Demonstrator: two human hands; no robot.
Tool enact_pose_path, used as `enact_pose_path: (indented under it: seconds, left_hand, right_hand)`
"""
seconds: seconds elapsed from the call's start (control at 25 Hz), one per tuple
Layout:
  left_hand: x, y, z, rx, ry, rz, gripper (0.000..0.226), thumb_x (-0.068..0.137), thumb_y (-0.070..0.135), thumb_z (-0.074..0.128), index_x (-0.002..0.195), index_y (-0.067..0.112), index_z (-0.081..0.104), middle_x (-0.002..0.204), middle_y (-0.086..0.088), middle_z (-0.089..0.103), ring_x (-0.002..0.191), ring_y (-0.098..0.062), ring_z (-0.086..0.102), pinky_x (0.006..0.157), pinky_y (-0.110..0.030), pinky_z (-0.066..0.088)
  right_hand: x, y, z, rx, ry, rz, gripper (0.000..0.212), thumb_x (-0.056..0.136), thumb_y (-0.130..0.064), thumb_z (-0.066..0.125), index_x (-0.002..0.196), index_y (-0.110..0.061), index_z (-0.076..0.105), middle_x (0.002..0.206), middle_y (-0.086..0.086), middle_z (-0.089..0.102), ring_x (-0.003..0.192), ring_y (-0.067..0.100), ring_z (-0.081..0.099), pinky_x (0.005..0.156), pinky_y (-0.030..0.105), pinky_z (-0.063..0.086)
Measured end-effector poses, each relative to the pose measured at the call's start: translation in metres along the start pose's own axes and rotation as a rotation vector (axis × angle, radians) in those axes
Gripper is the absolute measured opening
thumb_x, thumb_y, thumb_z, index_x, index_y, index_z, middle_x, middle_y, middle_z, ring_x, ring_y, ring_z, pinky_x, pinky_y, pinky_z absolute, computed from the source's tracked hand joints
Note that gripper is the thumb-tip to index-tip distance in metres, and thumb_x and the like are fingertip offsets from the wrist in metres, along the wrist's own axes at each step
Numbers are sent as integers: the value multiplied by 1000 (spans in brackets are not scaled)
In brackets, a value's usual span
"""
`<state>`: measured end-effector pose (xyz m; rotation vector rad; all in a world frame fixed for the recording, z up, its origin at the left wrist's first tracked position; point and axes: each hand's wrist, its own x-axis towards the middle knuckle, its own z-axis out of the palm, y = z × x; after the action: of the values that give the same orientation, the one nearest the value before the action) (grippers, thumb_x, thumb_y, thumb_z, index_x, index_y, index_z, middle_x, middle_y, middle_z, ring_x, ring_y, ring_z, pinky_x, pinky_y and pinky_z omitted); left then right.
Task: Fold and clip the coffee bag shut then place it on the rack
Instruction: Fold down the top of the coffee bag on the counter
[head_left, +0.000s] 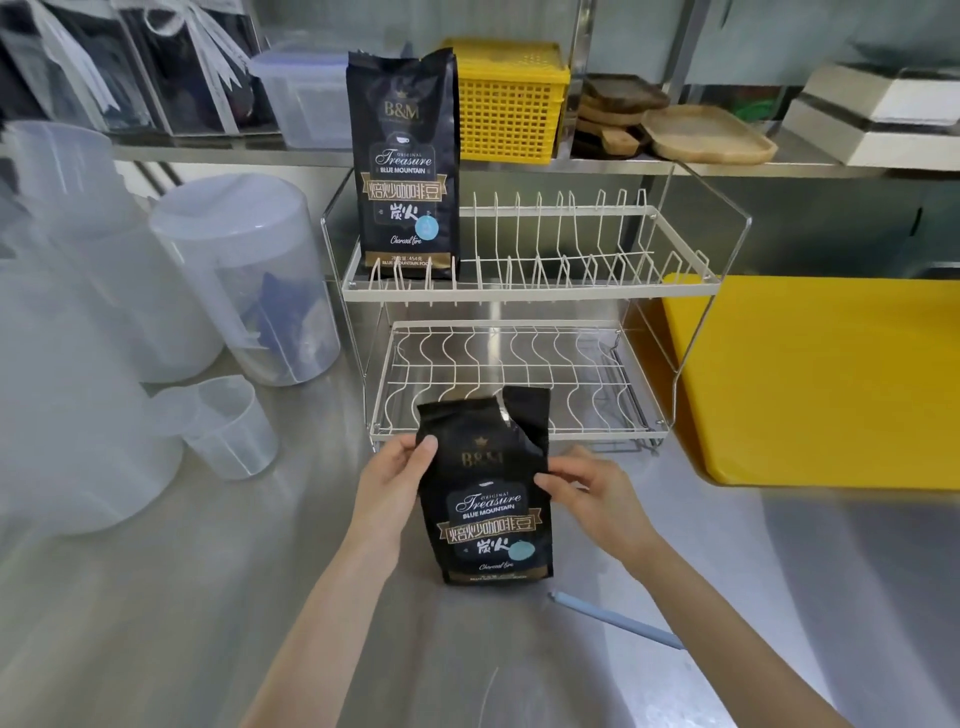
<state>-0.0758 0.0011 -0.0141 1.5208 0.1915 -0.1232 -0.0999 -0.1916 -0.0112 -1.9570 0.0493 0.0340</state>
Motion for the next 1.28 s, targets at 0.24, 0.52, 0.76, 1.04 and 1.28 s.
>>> enact_pose_path:
  seconds: [0.24, 0.52, 0.76, 1.04, 1.28]
  left_hand:
    - [-11, 6, 1, 106, -30, 146, 8, 81, 27, 59, 75, 27, 64, 78, 12, 71, 73, -1, 62, 75, -22, 45]
    - [-18, 1, 8, 202, -51, 239, 6, 81, 22, 60, 81, 25, 64, 82, 13, 68, 77, 0, 61, 68, -4, 44]
    - [-27, -3, 13, 332, -53, 406, 15, 80, 17, 61, 82, 29, 53, 91, 11, 50, 88, -10, 57, 82, -21, 43]
    - [-19, -22, 14, 328, -356, 160, 32, 70, 24, 73, 89, 41, 54, 93, 15, 64, 91, -1, 60, 72, -8, 47]
    - [-13, -25, 16, 410, -235, 188, 13, 73, 29, 69, 79, 29, 58, 78, 9, 66, 74, -8, 65, 65, -23, 53]
  right_hand:
    - [-8, -7, -25, -83, -98, 37, 5, 81, -12, 60, 86, -13, 62, 92, 10, 66, 88, 20, 60, 79, 32, 50]
    - [0, -49, -41, -217, 254, -295, 19, 81, -25, 59, 99, -24, 54, 95, -11, 60, 87, 2, 55, 78, 14, 41]
    - [14, -71, -25, -773, -132, -458, 22, 84, -28, 54, 104, -21, 62, 103, -1, 68, 95, 17, 59, 77, 25, 40]
    - [4, -74, -31, -655, -190, -459, 20, 83, -26, 56, 100, -23, 67, 95, -1, 70, 88, 17, 60, 77, 35, 49]
    - [3, -59, -36, -516, -128, -363, 25, 81, -32, 57, 105, -27, 63, 100, -6, 68, 85, 1, 58, 73, 10, 46]
